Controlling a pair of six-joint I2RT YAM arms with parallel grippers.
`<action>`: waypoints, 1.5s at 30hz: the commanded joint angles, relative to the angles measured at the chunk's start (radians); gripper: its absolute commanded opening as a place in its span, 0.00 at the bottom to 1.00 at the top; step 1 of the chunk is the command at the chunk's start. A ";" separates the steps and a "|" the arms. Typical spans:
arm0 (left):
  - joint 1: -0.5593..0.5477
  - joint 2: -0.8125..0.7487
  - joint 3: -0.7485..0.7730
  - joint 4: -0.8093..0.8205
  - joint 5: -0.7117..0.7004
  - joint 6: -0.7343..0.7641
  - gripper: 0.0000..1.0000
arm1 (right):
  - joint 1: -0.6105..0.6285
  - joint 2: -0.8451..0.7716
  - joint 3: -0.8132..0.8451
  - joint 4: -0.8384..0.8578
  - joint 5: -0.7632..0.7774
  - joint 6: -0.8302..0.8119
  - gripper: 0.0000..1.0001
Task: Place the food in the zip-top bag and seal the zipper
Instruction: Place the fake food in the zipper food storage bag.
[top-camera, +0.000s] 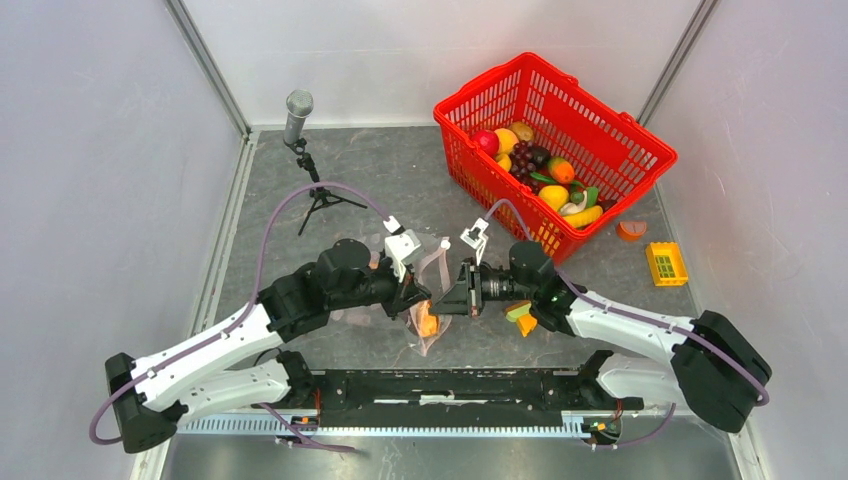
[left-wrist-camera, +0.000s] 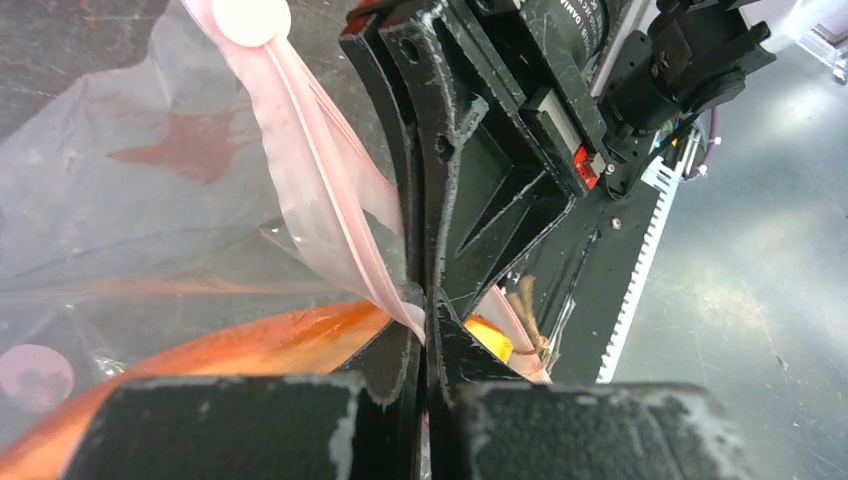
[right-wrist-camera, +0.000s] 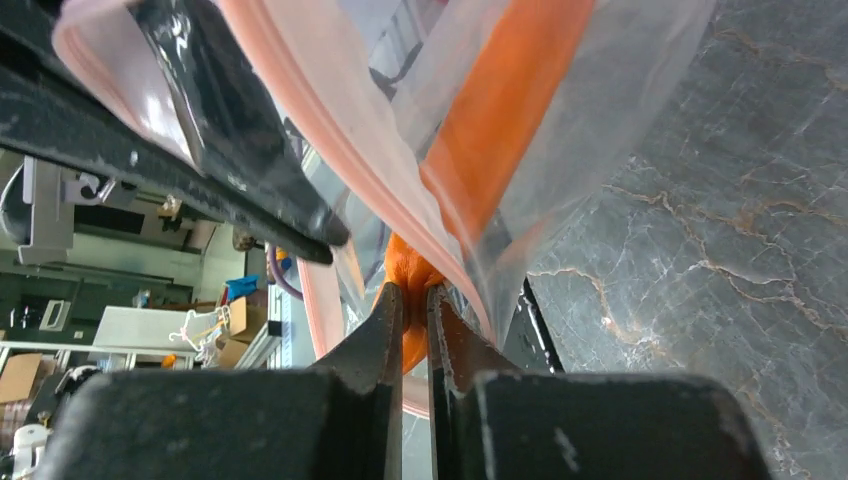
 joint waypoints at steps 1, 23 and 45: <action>-0.003 -0.054 -0.015 0.061 -0.088 0.065 0.02 | -0.007 -0.051 0.040 -0.062 -0.102 -0.085 0.00; -0.004 -0.018 -0.023 0.193 0.170 0.081 0.02 | 0.049 0.045 0.203 -0.273 0.032 -0.227 0.00; -0.008 -0.158 -0.157 0.221 -0.086 0.010 0.02 | 0.102 0.018 0.146 -0.275 0.246 -0.259 0.55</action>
